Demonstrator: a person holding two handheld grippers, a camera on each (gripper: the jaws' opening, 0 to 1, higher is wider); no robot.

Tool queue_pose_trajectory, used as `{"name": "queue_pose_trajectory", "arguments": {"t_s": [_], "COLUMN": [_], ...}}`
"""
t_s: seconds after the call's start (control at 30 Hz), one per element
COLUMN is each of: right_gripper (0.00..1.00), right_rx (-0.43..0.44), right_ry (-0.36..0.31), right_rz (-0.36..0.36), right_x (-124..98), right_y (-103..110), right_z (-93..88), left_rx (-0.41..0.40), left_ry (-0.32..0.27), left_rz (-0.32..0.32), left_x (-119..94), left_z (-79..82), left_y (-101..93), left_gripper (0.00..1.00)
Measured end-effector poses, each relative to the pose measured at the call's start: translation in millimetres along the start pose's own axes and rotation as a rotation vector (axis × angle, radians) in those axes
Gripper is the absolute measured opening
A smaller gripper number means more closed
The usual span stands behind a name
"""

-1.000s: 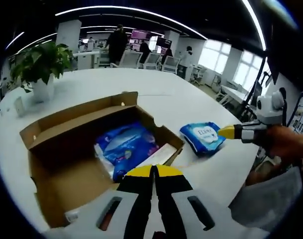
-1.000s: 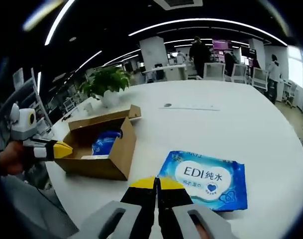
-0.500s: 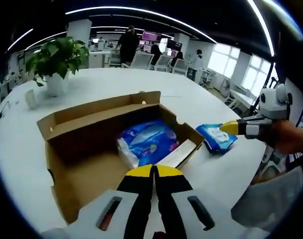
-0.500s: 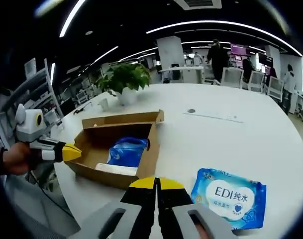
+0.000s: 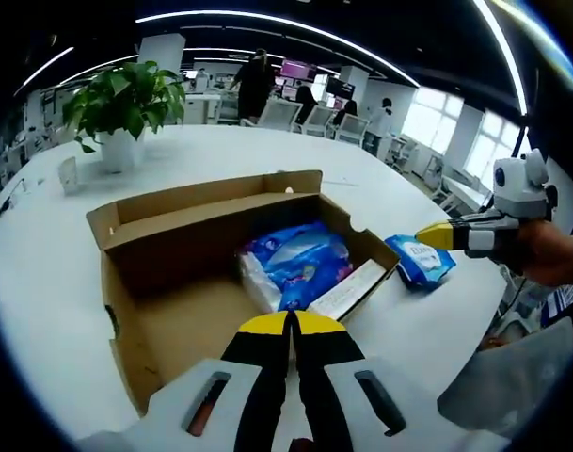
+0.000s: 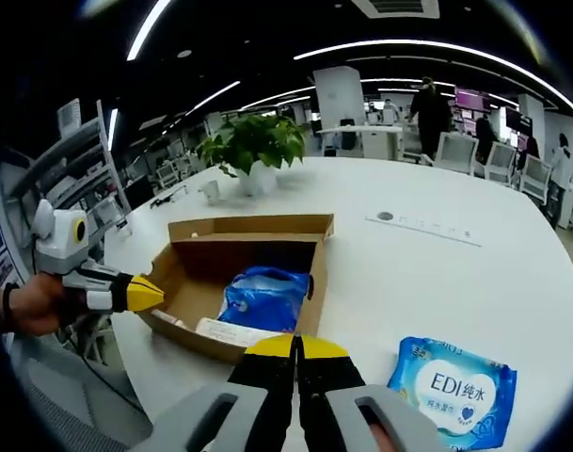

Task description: Operate the shoe box by opening the lid, removing the specified soft item, and placing it in the target area until the item is outside and the box remains undamaged.

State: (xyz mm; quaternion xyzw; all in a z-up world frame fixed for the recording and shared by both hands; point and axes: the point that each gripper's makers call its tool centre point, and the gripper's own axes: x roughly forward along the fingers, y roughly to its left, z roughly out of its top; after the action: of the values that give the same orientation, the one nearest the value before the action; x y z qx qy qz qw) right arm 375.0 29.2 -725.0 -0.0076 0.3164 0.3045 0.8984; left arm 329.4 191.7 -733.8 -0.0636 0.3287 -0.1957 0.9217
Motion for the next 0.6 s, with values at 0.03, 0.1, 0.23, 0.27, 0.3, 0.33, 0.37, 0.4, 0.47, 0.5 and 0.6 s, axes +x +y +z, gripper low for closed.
{"name": "queue_pose_trajectory", "arguments": {"t_s": [0.03, 0.1, 0.23, 0.27, 0.3, 0.33, 0.37, 0.4, 0.47, 0.5, 0.6], "right_gripper": [0.0, 0.0, 0.0, 0.0, 0.0, 0.0, 0.0, 0.0, 0.0, 0.0, 0.0], "right_rx": [-0.003, -0.01, -0.03, -0.032, -0.033, -0.036, -0.04, -0.043, -0.052, -0.059, -0.077], "right_ry": [0.001, 0.005, 0.014, 0.017, 0.018, 0.019, 0.023, 0.025, 0.029, 0.034, 0.043], "right_rz": [0.002, 0.008, 0.018, 0.021, 0.024, 0.026, 0.029, 0.031, 0.037, 0.042, 0.052], "right_x": [1.7, 3.6, 8.4, 10.3, 11.7, 12.9, 14.2, 15.3, 18.4, 21.2, 25.3], "right_y": [2.2, 5.6, 12.5, 14.1, 15.1, 16.1, 18.4, 19.6, 22.5, 23.9, 29.0], "right_z": [1.0, 1.8, 3.9, 4.6, 5.1, 5.7, 6.6, 7.1, 8.9, 9.5, 11.6], "left_rx": [0.0, -0.008, -0.019, -0.019, -0.019, -0.023, -0.025, -0.025, -0.029, -0.034, -0.036], "left_ry": [-0.001, -0.002, -0.007, -0.008, -0.006, -0.006, -0.007, -0.007, -0.008, -0.009, -0.011], "left_rz": [0.002, 0.006, 0.01, 0.01, 0.009, 0.008, 0.007, 0.006, 0.006, 0.007, 0.007], "left_x": [-0.4, -0.8, -1.1, -0.7, -0.6, -0.8, -0.7, -0.7, -0.7, -0.6, 0.9], "left_z": [0.2, 0.0, -0.7, -1.4, -2.1, -2.7, -3.1, -3.5, -3.7, -3.7, -3.8], "left_y": [1.3, 4.5, 7.3, 7.8, 7.9, 7.8, 7.6, 7.9, 8.8, 9.7, 12.5], "left_gripper": [0.0, 0.0, 0.0, 0.0, 0.0, 0.0, 0.0, 0.0, 0.0, 0.0, 0.0]}}
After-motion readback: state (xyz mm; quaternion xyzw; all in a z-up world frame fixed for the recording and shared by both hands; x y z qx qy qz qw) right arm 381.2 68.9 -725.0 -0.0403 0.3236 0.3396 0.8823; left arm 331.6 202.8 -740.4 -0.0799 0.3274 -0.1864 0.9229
